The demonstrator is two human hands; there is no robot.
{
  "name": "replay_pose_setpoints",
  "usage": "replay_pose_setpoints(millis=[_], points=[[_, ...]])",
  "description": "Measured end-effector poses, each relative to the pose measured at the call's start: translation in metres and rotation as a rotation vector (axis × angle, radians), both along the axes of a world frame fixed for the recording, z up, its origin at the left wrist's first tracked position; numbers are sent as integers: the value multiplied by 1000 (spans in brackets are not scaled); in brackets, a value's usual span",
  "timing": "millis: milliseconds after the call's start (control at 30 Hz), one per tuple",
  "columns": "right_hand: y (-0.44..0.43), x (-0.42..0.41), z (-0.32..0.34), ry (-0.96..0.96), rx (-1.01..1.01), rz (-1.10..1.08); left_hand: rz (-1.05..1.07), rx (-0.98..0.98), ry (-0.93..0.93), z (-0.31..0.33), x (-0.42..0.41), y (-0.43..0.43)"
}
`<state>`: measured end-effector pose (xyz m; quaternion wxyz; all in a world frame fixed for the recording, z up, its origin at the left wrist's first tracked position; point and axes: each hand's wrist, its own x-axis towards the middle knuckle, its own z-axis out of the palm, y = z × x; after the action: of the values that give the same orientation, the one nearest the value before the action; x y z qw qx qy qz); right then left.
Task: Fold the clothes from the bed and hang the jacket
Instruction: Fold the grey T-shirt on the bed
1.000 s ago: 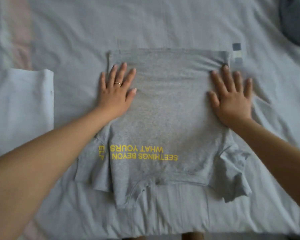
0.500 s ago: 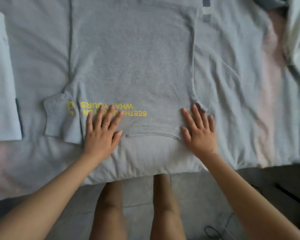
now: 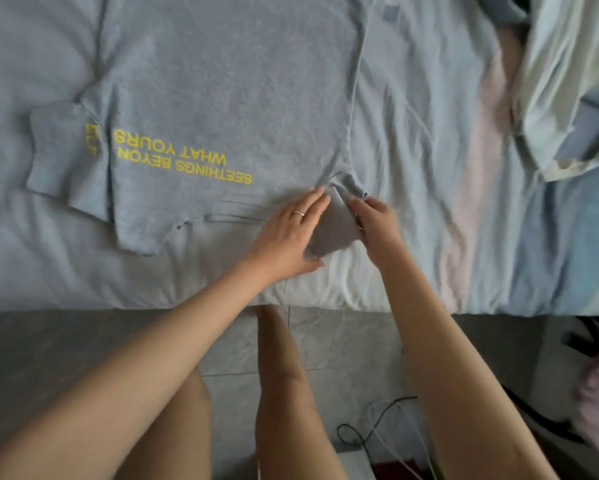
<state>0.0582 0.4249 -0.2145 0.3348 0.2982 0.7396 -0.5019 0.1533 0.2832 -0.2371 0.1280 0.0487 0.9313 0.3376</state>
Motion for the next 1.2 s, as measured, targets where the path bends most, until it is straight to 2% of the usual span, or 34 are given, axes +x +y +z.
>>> replay_pose_setpoints(millis=[67, 133, 167, 233, 333, 400, 467, 533, 600, 667, 734, 800, 1000, 1100, 1200], points=[[-7, -6, 5, 37, -15, 43, 102, -57, -67, -4, -7, 31], [-13, -12, 12, 109, 20, 111, 265, -51, -56, -8, -15, 51], [-16, -16, 17, 139, 12, 148, 408, 51, -12, -10, -18, 57], [-20, -29, 27, 185, -48, 214, 722, 451, -3, -3, -26, 56], [-25, -56, 29, 239, -82, 401, 1109, 935, -183, 7, -34, 31], [-27, -72, 23, 347, -2, 602, 1301, 1099, -329, 1, -32, 4], [-29, -80, 14, 466, 63, 820, 1322, 1162, -399, -7, -23, -22], [-32, -83, 4, 512, 108, 1014, 1238, 1093, -371, -15, -14, -38], [-38, -85, -3, 497, 144, 1110, 1132, 972, -293, -17, -7, -44], [-43, -87, -5, 456, 113, 984, 969, 852, -161, -19, -4, -43], [-48, -89, -6, 389, 81, 790, 761, 643, -15, -21, -3, -41], [-52, -90, -6, 351, 129, 718, 632, 448, 72, -17, -7, -41], [-59, -88, -3, 272, 182, 713, 725, 498, 39, -13, -32, -48], [-58, -86, -3, 220, 32, 624, 771, 469, 43, -11, -41, -50], [-52, -80, -3, 173, -126, 482, 677, 360, 88, -13, -39, -54]])
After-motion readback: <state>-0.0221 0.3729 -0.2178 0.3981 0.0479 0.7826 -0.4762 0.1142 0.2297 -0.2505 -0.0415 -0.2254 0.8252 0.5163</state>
